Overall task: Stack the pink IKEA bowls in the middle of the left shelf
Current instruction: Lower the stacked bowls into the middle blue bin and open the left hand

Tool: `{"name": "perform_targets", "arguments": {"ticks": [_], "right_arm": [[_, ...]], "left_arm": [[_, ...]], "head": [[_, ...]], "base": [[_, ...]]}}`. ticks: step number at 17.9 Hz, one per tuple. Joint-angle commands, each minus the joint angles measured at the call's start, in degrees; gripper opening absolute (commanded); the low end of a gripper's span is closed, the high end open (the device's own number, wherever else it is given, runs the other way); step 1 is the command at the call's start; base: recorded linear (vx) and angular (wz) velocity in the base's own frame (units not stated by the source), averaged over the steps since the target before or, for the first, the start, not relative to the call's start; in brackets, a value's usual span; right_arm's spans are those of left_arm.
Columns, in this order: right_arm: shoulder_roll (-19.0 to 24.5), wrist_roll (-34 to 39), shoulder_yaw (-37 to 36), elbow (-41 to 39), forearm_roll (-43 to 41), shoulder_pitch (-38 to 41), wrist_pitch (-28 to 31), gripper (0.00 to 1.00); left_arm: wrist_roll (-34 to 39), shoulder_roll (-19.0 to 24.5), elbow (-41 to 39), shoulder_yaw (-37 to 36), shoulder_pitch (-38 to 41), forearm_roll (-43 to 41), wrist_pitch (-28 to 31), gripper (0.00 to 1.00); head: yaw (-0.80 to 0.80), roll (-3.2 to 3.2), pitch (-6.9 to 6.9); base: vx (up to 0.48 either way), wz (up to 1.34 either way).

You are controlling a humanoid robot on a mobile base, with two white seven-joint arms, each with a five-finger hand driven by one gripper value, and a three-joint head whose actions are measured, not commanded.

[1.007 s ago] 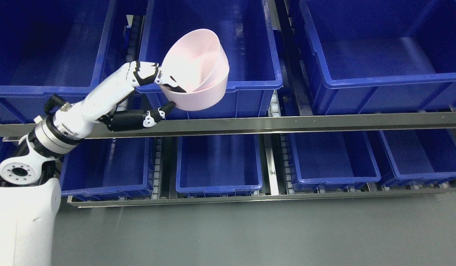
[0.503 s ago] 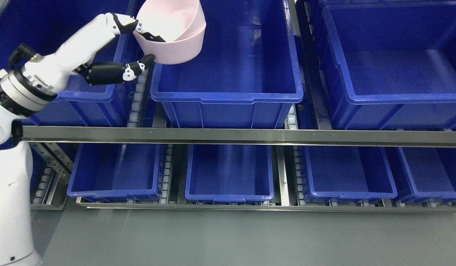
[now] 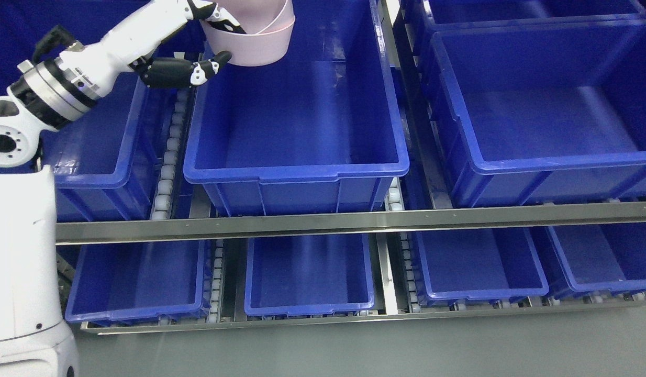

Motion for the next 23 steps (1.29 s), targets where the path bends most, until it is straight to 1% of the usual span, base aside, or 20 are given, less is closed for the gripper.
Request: {"name": "perform_targets", "arguments": {"ticks": [1, 4, 8, 10, 13, 19, 21, 22, 23], "right_arm": [[-1.0, 0.0, -0.6, -1.9, 0.0, 1.7, 0.0, 1.0], [-1.0, 0.0, -0.6, -1.9, 0.0, 1.7, 0.0, 1.0], [-1.0, 0.0, -0.6, -1.9, 0.0, 1.7, 0.0, 1.0], [-1.0, 0.0, -0.6, -1.9, 0.0, 1.7, 0.0, 1.0], [-1.0, 0.0, -0.6, -1.9, 0.0, 1.7, 0.0, 1.0], [-1.0, 0.0, -0.6, -1.9, 0.0, 1.7, 0.0, 1.0], [-1.0, 0.0, -0.6, -1.9, 0.0, 1.7, 0.0, 1.0], [-1.0, 0.0, -0.6, -1.9, 0.0, 1.7, 0.0, 1.0], [-1.0, 0.0, -0.6, -1.9, 0.0, 1.7, 0.0, 1.0]], "left_arm": [[-0.1, -7.7, 5.9, -4.2, -1.5, -4.3, 0.4, 0.04], [-0.5, -7.8, 5.9, -4.5, -1.1, -5.1, 0.5, 0.04], [-1.6, -7.0, 6.9, -10.1, 1.7, -7.8, 1.9, 0.04], [-2.0, -7.0, 6.9, -11.5, 3.9, -10.0, 3.5, 0.04], [-2.9, -7.2, 6.9, -12.1, 5.2, -10.5, 4.6, 0.05], [-2.8, -7.2, 6.9, -11.5, 5.0, -10.5, 5.6, 0.07], [-2.5, -7.3, 6.9, -11.0, 5.1, -10.5, 5.6, 0.12], [-2.4, -7.2, 6.9, -10.9, 5.0, -10.5, 5.6, 0.19], [-2.3, -7.1, 6.8, -10.8, 5.0, -10.6, 5.7, 0.31]], "head": [[0.0, 0.0, 0.0], [0.0, 0.0, 0.0], [0.0, 0.0, 0.0], [0.0, 0.0, 0.0], [0.0, 0.0, 0.0], [0.0, 0.0, 0.0], [0.0, 0.0, 0.0], [0.0, 0.0, 0.0], [0.0, 0.0, 0.0]], "base": [[0.102, -0.08], [0.087, -0.08], [0.065, -0.04], [0.033, -0.05], [0.017, -0.02], [0.0, 0.0], [0.0, 0.0], [0.0, 0.0], [0.0, 0.0]]}}
